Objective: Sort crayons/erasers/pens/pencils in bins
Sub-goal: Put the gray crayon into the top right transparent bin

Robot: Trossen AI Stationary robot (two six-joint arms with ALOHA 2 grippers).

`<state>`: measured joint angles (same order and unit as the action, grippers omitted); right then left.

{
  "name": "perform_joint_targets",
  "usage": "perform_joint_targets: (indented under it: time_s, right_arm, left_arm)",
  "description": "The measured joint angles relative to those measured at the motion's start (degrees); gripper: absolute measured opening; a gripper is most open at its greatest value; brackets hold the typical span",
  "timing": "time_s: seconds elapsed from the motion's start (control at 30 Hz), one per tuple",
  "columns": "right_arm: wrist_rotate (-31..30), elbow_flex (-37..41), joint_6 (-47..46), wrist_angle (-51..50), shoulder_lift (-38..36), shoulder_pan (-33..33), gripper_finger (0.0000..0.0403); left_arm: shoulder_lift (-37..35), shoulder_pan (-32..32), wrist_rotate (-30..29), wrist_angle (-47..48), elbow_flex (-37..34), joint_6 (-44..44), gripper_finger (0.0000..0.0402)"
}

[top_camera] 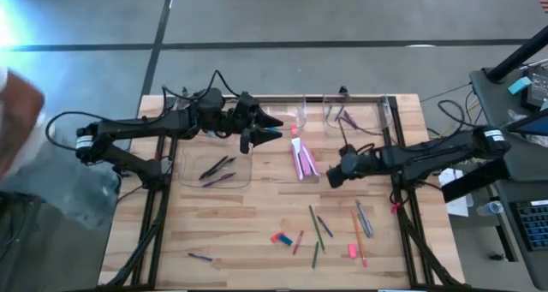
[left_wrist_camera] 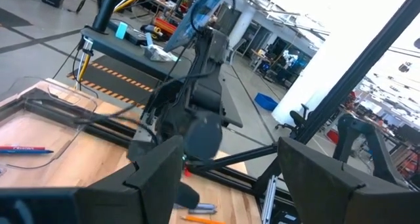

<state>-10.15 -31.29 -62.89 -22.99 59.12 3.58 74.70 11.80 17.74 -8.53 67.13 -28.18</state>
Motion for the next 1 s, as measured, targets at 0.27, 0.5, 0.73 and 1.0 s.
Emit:
perform_joint_targets:
  time_s: [0.27, 0.5, 0.73, 1.0]
  right_arm:
    - [-0.95, -0.11, 6.96, 1.9, -8.74, -11.38, 0.0013]
    - [-1.08, -0.12, 14.77, 3.04, -13.25, -26.71, 0.0013]
    - [-0.31, -0.13, 17.93, 12.29, -11.02, -41.35, 0.0013]
    - [1.58, -0.18, 21.99, 14.82, -6.94, -47.72, 0.0074]
  left_arm:
    - [0.0, -0.64, 0.01, -0.03, 0.0, -0.02, 0.0235]
    - [0.02, -0.69, 0.0, -0.04, 0.0, -0.02, 0.0235]
    - [0.07, -0.73, 0.0, -0.03, 0.0, -0.04, 0.0235]
    - [0.07, -0.73, 0.0, -0.03, 0.0, -0.07, 0.0235]
